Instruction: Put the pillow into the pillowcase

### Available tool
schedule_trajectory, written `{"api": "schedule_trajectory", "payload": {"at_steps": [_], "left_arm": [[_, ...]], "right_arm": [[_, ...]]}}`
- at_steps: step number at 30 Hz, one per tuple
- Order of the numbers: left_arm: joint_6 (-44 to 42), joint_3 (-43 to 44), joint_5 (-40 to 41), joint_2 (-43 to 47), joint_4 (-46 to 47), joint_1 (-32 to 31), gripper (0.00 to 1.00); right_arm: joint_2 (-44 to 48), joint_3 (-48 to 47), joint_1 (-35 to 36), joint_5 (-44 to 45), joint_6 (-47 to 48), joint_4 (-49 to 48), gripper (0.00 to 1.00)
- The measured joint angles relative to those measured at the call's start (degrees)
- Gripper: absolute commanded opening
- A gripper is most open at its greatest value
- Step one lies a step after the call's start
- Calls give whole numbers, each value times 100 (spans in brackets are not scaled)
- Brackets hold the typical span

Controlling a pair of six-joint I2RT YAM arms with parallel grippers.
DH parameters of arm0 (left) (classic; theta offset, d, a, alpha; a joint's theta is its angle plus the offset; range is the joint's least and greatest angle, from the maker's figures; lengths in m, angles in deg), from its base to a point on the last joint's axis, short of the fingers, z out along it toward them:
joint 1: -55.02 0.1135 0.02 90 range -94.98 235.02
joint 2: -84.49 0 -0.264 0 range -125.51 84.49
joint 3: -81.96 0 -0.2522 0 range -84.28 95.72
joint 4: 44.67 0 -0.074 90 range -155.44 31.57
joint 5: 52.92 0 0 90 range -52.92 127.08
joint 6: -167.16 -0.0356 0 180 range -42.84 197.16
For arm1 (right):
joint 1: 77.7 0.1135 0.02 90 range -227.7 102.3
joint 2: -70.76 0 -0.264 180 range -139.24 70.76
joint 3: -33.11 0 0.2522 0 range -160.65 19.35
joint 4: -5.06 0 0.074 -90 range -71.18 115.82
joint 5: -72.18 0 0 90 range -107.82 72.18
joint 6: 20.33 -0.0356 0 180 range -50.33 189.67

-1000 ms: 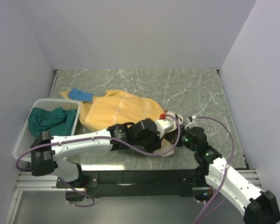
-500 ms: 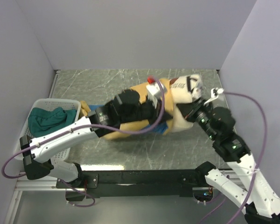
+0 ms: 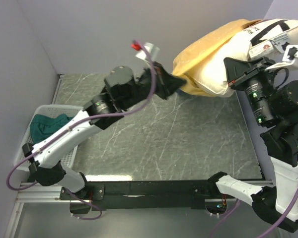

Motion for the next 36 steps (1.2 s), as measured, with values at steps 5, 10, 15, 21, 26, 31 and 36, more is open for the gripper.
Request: {"api": "schedule_trajectory", "payload": {"at_steps": [5,10,15,21,26,31,36], "left_arm": [[514,-695,426,739,-470,1038,1],[704,-1019,350,927,-1161,1628,1],[581,-1318,-243,896,-1633,1694,4],[223,-1987,-798,946,-1753,1631,11],[109,-3418,-789,1775,-1687,1596,60],[153,-3928,-356,2730,-1906,1582,72],[129,-3587,647,2848,-1967,1585,69]], "right_arm": [[-35,988,-2,52,-20,-304,0],[-643,1991,15,-120,-170,-350,0],[-1497,2411,240,-634,-343,-122,0],[-1462,2743,859,-940,-496,-656,0],[-678,4387,1325,-920,-769,-1475,0],[275,6057,1547,-966,-1093,-1801,0],[1071,7589,1937,-949,-1523,-2446,0]]}}
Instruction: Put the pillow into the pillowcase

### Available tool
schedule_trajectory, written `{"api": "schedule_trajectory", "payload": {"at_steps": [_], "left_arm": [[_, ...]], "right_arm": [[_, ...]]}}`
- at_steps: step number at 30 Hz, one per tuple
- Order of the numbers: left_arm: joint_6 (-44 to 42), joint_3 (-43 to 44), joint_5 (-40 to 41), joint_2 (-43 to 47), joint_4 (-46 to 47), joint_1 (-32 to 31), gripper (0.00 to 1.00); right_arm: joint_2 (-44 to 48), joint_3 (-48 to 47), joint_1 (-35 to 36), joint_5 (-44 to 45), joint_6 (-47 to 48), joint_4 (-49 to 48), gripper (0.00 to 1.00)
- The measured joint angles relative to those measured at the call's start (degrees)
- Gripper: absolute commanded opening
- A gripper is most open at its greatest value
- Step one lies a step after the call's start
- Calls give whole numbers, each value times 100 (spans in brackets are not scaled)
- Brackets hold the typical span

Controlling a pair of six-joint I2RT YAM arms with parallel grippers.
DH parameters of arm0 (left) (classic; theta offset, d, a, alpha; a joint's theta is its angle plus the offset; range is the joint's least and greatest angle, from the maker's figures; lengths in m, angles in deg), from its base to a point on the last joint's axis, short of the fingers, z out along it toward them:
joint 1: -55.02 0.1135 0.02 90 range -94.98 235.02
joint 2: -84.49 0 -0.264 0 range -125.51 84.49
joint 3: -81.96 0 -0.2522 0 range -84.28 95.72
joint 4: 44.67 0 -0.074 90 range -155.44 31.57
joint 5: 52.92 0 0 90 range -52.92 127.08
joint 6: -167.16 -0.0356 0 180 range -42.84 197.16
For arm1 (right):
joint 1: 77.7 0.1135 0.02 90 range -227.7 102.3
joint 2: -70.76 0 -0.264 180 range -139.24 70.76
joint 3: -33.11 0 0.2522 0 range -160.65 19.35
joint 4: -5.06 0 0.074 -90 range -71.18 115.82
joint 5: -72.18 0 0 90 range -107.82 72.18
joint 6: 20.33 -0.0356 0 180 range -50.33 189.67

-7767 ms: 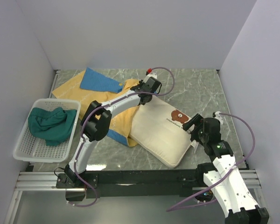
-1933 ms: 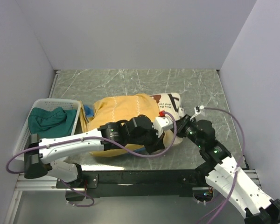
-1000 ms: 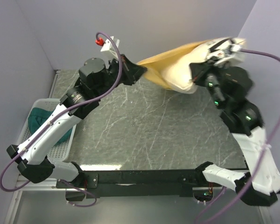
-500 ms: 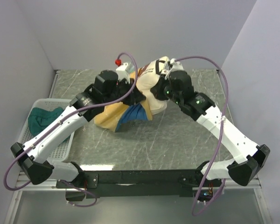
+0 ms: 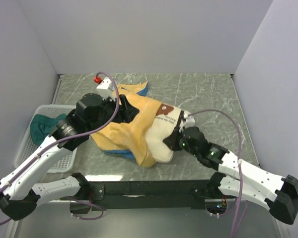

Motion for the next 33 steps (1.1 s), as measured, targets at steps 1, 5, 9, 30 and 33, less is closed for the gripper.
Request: {"api": "schedule_trajectory", "payload": {"at_steps": [1,5,9,30,33], "left_arm": [[-22,59,92,-103,24,0,69],[-262,151,404,-1088,225,-44,75],[-551,155,546,-2465,245,-208,78],[-1355,3366,2420,-6159,-525,-1008,66],[-1394,3432,2472,-6406,-619,-986,61]], "right_arm": [[101,291,114,-9,-101,-125,0],[337,1250,289,-2,-529,-579,5],[579,1729,317,120,-922,-841,53],[2131,1722,-1969,76,-1161,487,100],[1416,1705,-2815,-728,-1036,-83,100]]}}
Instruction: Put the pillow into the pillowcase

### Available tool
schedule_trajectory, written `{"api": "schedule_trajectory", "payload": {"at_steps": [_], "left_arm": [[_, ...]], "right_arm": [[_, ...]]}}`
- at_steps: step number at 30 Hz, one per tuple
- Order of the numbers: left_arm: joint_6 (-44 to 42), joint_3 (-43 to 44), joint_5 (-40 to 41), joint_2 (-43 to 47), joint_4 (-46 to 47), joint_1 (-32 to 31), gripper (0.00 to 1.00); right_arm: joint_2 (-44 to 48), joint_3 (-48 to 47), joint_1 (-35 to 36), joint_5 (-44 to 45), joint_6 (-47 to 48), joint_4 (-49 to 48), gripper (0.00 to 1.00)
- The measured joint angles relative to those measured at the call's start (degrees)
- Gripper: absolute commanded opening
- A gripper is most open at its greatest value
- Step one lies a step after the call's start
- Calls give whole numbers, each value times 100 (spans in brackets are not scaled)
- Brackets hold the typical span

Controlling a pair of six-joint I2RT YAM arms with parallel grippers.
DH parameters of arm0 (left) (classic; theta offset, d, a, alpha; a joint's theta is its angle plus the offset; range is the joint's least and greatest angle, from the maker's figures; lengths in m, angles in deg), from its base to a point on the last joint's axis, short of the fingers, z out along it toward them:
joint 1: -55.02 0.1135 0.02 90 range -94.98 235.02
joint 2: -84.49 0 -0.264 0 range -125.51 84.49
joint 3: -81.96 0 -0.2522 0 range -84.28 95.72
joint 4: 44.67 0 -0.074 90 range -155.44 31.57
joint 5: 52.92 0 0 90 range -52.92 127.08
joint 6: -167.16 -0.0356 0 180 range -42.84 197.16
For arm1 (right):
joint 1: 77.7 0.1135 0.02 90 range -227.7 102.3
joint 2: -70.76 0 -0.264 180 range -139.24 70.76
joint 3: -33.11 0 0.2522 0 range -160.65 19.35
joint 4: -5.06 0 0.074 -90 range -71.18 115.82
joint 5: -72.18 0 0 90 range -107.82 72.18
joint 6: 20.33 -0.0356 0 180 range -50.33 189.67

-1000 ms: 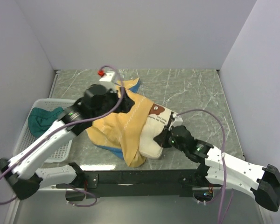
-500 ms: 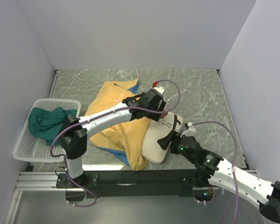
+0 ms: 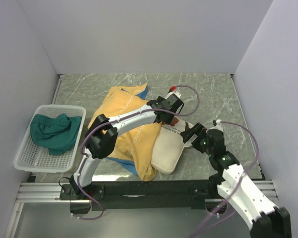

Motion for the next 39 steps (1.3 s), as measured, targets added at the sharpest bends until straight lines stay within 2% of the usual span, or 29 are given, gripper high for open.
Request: {"api": "schedule_trajectory", "payload": {"at_steps": [1,3,6,7,9,10,11,12,15,16,18,21,25,31,39], "left_arm": [[-2,42,11,-50,-20,7,60],[-20,109,22,-118,-24,28,51],[-22,146,57,-144,-28,70,35],[-35,146,70,-146,-28,92,25],[-26,146,105,-153,-33,136,16],[-46,146,118,-155,-35,164,5],[-57,146,120,-157,-44,186,1],[-52,146,122,-164,-52,201,1],[-96,293,157,-273,-149,249,1],[-111,363,160,-319,-181,251,1],[-144,531,140,-398,-267,249,1],[-203,767,-15,-409,-348,221,1],[-238,1294,-321,-376,-452,66,1],[-267,2015,-551,136,-772,-485,1],[-177,2328,-870,1191,-741,-935,1]], "right_arm": [[-345,0,-232,-275,22,-247,100],[-999,-2,-483,-713,17,-741,100],[-1871,-2,-553,-1276,-33,-1340,100],[-2070,-2,-564,-1419,-57,-1552,99],[-2352,9,-577,-1626,-122,-1923,94],[-2450,35,-581,-1696,-146,-2107,83],[-2507,59,-584,-1744,-166,-2223,72],[-2564,105,-586,-1799,-188,-2385,52],[-2717,151,-586,-1939,-260,-2747,27],[-2754,146,-586,-1991,-275,-2835,10],[-2776,142,-586,-2085,-289,-2935,0],[-2730,94,-564,-2199,-293,-2922,0],[-2398,-205,-424,-2208,-247,-2402,0],[-1834,-1305,-219,-2041,20,-1515,0],[-2133,-1843,-177,-1952,55,-1672,0]]}}
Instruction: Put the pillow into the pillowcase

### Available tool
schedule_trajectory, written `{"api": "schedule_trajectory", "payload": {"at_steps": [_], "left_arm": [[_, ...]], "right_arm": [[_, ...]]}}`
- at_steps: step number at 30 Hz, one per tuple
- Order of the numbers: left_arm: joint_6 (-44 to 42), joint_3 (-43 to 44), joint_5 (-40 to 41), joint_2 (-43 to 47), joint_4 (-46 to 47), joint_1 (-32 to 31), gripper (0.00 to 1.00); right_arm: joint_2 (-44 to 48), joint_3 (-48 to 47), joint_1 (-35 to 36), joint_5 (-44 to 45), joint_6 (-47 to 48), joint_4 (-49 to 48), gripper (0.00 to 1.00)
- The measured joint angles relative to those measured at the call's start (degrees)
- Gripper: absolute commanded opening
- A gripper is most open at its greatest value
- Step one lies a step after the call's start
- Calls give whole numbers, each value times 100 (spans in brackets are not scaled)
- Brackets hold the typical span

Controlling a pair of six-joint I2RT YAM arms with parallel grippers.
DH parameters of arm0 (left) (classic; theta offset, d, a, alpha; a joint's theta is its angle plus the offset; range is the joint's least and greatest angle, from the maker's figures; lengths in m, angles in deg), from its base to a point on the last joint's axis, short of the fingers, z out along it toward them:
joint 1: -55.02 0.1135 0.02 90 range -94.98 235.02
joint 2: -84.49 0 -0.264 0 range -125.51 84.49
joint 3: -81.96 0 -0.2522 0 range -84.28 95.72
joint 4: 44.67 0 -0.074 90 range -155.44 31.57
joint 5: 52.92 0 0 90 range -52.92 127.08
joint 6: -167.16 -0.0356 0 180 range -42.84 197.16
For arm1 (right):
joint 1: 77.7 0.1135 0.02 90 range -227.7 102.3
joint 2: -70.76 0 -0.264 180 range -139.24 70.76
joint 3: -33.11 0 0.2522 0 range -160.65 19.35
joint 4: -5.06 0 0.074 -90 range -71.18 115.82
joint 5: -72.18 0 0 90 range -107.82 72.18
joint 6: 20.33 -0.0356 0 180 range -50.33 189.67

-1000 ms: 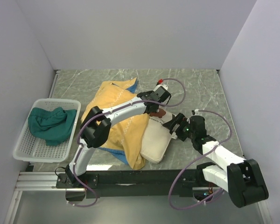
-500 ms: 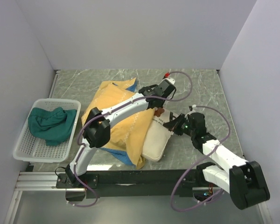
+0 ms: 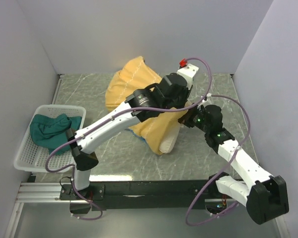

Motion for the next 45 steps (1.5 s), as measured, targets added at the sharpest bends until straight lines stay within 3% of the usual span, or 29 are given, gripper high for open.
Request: {"api": "schedule_trajectory", "payload": {"at_steps": [8,15,21,28,34,37,38,41,45], "left_arm": [[144,22,-238,623,116,-133,1],[153,13,-387,629,125,-146,1],[151,402,-1019,533,286,-225,1],[111,564,-1368,551,321,-280,1],[63,284,-1252,551,197,-291,1],[70,74,-1045,612,358,-293,1],[85,-144,-1016,728,463,-269,1],[164,-1147,-1023,1276,896,-118,1],[341,-1917,-1073,2000,1029,326,1]], "right_arm": [[-348,-376,96,275,221,96,0],[282,-721,343,273,306,562,0],[667,-1296,363,269,470,798,0],[326,-291,704,501,400,-177,0],[-262,-162,710,721,463,-181,0],[-258,-271,719,789,529,0,37],[-234,-295,719,822,549,57,57],[11,-278,713,962,649,264,80],[800,-103,614,1091,861,610,89]]}}
